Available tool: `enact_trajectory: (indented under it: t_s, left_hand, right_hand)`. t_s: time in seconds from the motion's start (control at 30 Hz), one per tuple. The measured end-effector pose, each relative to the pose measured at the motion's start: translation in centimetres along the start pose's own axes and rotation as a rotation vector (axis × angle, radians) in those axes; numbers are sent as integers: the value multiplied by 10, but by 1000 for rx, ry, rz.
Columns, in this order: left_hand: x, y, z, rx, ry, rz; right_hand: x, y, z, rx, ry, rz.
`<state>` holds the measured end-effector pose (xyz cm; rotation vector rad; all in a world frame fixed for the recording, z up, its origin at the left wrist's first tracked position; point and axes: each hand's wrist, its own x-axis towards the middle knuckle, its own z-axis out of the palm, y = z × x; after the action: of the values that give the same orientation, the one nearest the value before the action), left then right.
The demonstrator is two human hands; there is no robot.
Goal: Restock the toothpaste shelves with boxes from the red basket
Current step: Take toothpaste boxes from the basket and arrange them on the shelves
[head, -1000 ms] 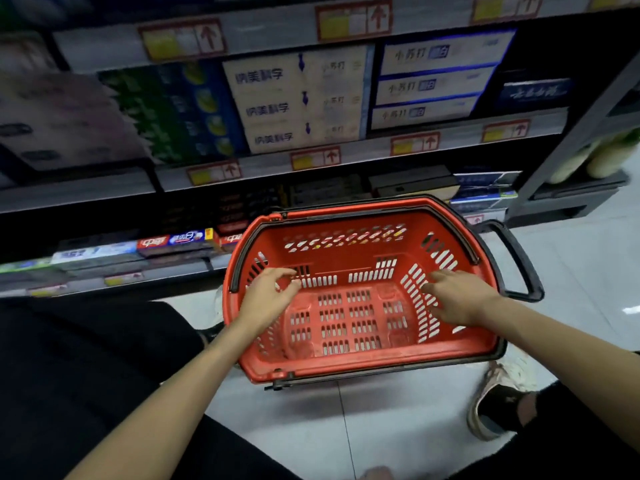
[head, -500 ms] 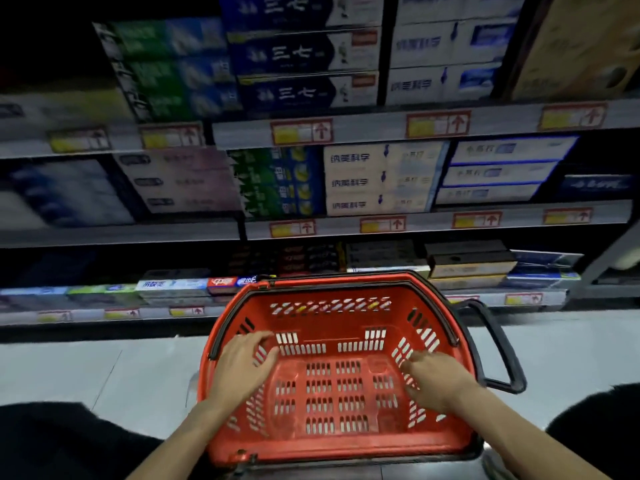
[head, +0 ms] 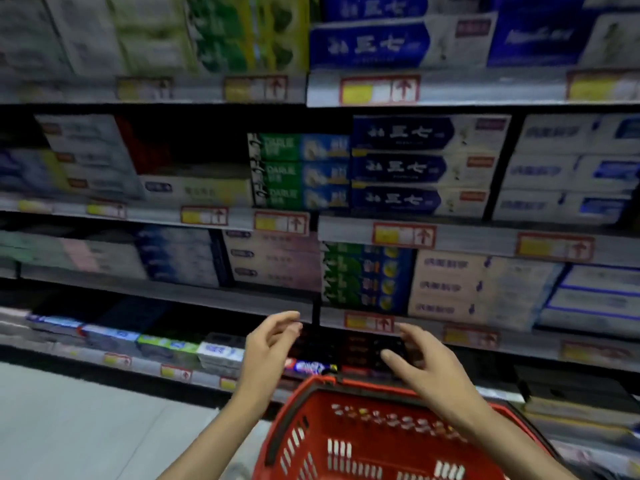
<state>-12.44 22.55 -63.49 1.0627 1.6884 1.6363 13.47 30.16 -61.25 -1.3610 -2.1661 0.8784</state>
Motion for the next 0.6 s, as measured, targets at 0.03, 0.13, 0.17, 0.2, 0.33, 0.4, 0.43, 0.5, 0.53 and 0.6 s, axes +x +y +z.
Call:
enact_trajectory:
  t_s: [0.03, 0.13, 0.17, 0.2, 0.33, 0.4, 0.43, 0.5, 0.53, 0.6]
  left_hand:
    - [10, 14, -7, -27, 44, 34]
    - [29, 50, -19, -86, 217, 114]
    - [36, 59, -21, -104, 272, 137]
    - [43, 67, -23, -135, 315, 149]
    - [78, 100, -21, -207, 352, 172]
    - [94, 113, -20, -207, 347, 207]
    - [102, 119, -19, -197, 349, 227]
    - [117, 128, -19, -159, 361, 267]
    - [124, 132, -19, -128, 367, 283]
    - [140, 139, -20, -42, 384, 305]
  right_hand:
    - [12, -20, -2, 50, 41, -27]
    - [34, -66, -7, 203, 148, -75]
    - [41, -79, -8, 249, 199, -84]
    - [47, -91, -8, 288, 252, -91]
    - [71, -128, -9, 390, 410, -121]
    - [84, -143, -10, 430, 458, -138]
    - [91, -150, -10, 452, 476, -142]
    - [103, -162, -12, 498, 510, -148]
    - [109, -167, -12, 515, 525, -148]
    - [120, -174, -11, 540, 564, -147]
